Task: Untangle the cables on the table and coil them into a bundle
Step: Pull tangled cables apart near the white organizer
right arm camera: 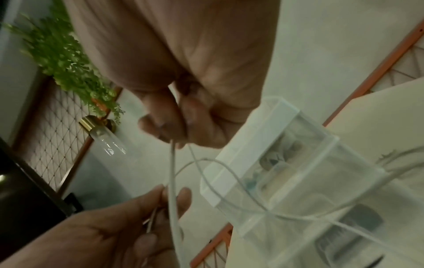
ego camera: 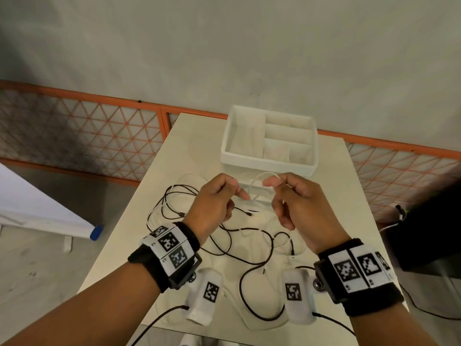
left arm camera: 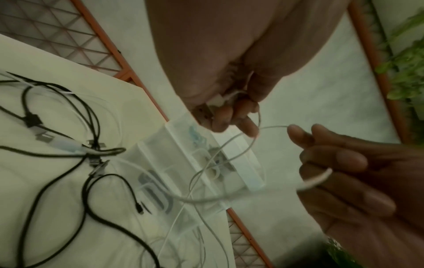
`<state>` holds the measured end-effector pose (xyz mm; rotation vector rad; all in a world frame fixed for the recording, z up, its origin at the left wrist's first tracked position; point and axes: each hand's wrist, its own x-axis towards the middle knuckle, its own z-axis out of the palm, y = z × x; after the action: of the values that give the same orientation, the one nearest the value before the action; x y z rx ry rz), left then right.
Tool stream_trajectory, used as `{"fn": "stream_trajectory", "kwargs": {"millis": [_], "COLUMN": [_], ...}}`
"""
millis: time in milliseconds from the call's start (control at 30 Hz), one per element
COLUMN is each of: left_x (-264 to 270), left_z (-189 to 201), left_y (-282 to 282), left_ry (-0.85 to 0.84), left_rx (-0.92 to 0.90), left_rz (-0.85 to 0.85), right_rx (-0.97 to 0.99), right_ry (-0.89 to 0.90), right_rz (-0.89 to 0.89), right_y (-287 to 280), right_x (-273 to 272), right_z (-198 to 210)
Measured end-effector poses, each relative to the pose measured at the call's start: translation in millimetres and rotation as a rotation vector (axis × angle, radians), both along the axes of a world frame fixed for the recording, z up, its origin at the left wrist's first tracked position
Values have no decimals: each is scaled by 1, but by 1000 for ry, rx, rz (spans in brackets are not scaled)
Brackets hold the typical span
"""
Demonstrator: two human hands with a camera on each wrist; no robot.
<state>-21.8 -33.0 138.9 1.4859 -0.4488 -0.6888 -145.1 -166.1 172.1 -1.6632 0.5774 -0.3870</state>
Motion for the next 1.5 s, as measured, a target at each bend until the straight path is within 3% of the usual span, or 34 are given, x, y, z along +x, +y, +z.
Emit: {"fn": "stream_trajectory", "kwargs": {"millis": [100,200,333,567,733,933,1000,1067,1167,1233,1400,1500], "left_x": [3,2,-4,31,58,68,67,65,66,68,65,61], "left_z": [13,24,7,-43,-33,-45,-50,-49,-36,-27,-24,-33], "left_y": [-3,-7,-14,10,22,42,44,42,36,34,35,36], "left_ry": [-57,-120,-90,-164,-292,-493,-439,-254,-86,-69,-133,-128], "left_rx": [-60,-75,16,247,312,504,490,379,222,177,269,319], "left_rz": [90,-60,-214,-80,-75,-99,-49,37,161,170,74,56], "right_rx": [-167,-300,-305,-462,-556,-576,-567,-580,-690,-682,-650,-628], "right_ry": [65,47,-115,-215,-146,-233,-272,-214,122,215,87,116], "right_rz": [74,140,-105,-479,-578,-621,-581,-491,-338,-376,-600,-628], "right_y": [-6,-3,-15,-66,-86,-98,-91,-86,-90,-95,-110,-113], "right_x": [-10,-16,-18,-30,-27,-20,-19,-18,-18,-21,-28,-27], "right_z": [2,11,28,23,13,22,24,22,7,-5,-4,-2]}}
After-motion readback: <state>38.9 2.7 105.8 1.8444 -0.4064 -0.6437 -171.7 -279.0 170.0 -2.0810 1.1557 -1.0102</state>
